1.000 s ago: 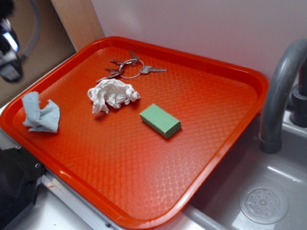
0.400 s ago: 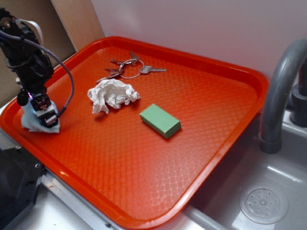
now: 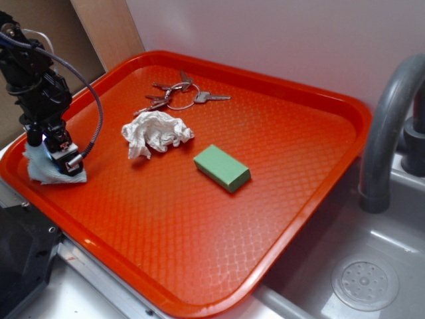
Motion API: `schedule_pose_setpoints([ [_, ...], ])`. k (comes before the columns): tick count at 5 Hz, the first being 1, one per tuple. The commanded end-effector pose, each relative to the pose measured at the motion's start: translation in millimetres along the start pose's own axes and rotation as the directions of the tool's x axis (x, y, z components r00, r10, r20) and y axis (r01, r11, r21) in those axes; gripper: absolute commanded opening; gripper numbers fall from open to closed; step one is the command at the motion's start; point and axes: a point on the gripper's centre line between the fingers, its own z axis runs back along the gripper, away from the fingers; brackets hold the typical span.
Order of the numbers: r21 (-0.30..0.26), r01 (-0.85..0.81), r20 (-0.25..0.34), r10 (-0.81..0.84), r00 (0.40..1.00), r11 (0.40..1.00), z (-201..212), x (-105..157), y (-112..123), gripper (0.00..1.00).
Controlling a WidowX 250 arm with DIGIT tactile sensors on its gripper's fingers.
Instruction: Grab the blue cloth.
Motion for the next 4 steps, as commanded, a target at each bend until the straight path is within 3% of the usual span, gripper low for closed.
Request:
schedule_pose_setpoints([
  [1,-0.045,-0.054,0.019,0.055,0.998,0.998,19.1,-5.2,6.7,0.00],
  [2,-0.103,-0.064,0.027,0.067,0.997,0.993,40.5,-5.4,5.5,0.00],
  [4,-0.107,-0.028,0.091,0.038,0.995,0.994,91.3,-4.3,-14.7,0.00],
])
